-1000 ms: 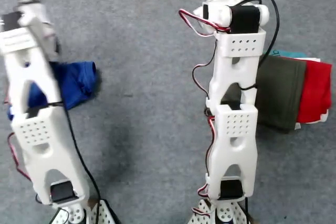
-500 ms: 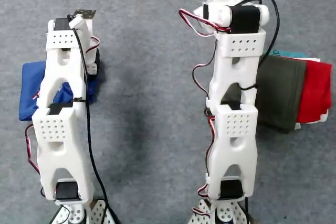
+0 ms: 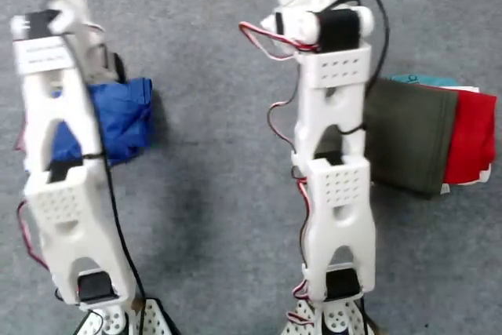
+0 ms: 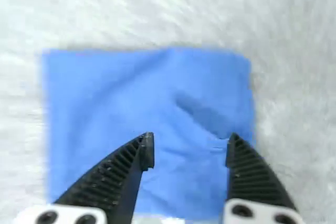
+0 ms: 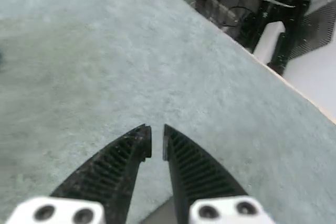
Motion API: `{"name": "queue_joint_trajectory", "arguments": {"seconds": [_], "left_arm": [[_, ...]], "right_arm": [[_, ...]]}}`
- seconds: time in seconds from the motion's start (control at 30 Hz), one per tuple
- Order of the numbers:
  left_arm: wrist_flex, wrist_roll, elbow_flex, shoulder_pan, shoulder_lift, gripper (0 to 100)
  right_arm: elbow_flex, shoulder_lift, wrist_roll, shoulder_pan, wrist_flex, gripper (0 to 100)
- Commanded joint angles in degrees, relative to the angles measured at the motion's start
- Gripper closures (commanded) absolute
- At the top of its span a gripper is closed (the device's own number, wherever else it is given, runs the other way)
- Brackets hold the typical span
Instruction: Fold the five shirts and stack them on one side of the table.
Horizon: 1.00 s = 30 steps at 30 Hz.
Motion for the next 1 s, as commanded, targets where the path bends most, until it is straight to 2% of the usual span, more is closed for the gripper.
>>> {"name": "queue_joint_trajectory", "arguments": {"seconds": [0.0, 0.07, 0.2, 0.27, 0.4, 0.67, 0.83, 0.97], "left_arm": [[0.44, -1.85, 0.66, -8.66, -10.11, 90], [0.44, -2.46, 5.05, -14.11, -12.13, 98], [-0.44, -6.59, 17.01, -24.84, -12.22, 97], [-5.71, -7.03, 23.43, -28.35, -12.04, 97], [-19.52, -7.21, 37.23, -29.67, -12.13, 97], [-22.07, -7.56, 41.36, -36.79, -12.04, 97], [-21.63, -9.67, 41.45, -37.41, -11.78, 97], [-21.63, -9.76, 41.45, -38.29, -11.96, 97]], "right_arm": [[-2.42, -0.66, -0.53, -4.75, 0.18, 92.7], [-1.71, -0.66, -2.81, -9.58, 0.18, 92.8], [2.15, 1.10, -16.09, -20.75, -0.79, 94.3], [5.93, 2.42, -21.19, -25.76, -4.92, 98.2], [14.02, 4.26, -31.12, -30.59, -18.64, 98.5], [25.36, 11.38, -31.91, -33.23, -44.22, 98.5], [25.45, 19.74, -31.91, -31.91, -45.45, 98.5], [22.11, 22.29, -32.00, -30.33, -38.95, 98.5]]}}
